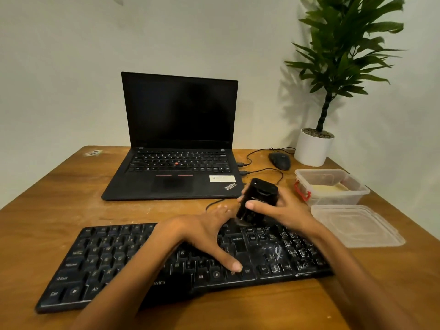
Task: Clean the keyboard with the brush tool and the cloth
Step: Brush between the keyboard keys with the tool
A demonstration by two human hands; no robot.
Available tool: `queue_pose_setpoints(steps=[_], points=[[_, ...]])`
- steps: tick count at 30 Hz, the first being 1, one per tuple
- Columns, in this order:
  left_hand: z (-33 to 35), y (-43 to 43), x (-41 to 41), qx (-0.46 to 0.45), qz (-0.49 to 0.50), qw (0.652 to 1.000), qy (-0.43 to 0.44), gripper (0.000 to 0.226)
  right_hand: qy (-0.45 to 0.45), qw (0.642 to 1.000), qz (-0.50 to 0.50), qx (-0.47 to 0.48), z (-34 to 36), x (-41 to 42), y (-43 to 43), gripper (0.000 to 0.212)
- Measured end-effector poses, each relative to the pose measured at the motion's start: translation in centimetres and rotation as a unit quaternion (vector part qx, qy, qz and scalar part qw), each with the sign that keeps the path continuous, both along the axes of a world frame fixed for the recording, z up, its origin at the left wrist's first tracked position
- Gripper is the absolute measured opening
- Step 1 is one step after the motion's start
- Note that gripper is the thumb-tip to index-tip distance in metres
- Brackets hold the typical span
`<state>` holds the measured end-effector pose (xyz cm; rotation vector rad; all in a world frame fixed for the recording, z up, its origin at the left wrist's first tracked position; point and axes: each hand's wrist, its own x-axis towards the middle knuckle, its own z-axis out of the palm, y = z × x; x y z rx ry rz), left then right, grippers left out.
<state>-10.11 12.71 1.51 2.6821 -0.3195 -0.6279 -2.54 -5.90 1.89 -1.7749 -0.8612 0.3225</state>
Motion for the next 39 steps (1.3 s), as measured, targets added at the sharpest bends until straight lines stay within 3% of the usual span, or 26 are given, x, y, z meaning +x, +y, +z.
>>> queue_pose_setpoints(steps=[4,7,10,16,22,28,30,33,39], points=[[-0.2,0.2,0.3,0.025,0.002,1.0,0.011,0.115,0.037,0.998,0.009,-0.041,1.0,1.0,-3.0,0.02],[-0.3,0.0,0.1,0.024,0.003,1.0,0.016,0.114,-0.022,0.995,0.004,-0.102,2.0,1.8,-3.5,0.031],[-0.4,0.1,0.2,0.025,0.0,1.0,0.013,0.113,-0.048,0.994,-0.054,-0.076,2.9,1.9,-3.5,0.017],[-0.2,0.0,0.2,-0.004,-0.006,1.0,-0.001,0.117,-0.054,0.993,0.045,-0.094,1.4,0.4,0.7,0.024],[-0.3,0.0,0.3,0.018,0.002,1.0,0.014,0.113,-0.08,0.981,-0.029,-0.174,4.1,2.8,-3.4,0.014],[-0.3,0.0,0.1,0.018,0.005,1.0,0.009,0.114,-0.089,0.982,0.059,-0.154,2.9,1.4,0.5,0.02],[-0.3,0.0,0.1,0.018,0.004,1.0,0.008,0.113,-0.078,0.978,0.064,-0.181,2.7,1.7,0.1,0.018],[-0.3,0.0,0.2,0.02,0.003,1.0,0.011,0.112,-0.074,0.974,0.043,-0.209,4.1,3.4,-2.6,0.031],[-0.1,-0.1,0.1,0.018,0.004,1.0,0.007,0.112,-0.087,0.98,0.074,-0.166,3.7,2.9,-0.9,0.035]])
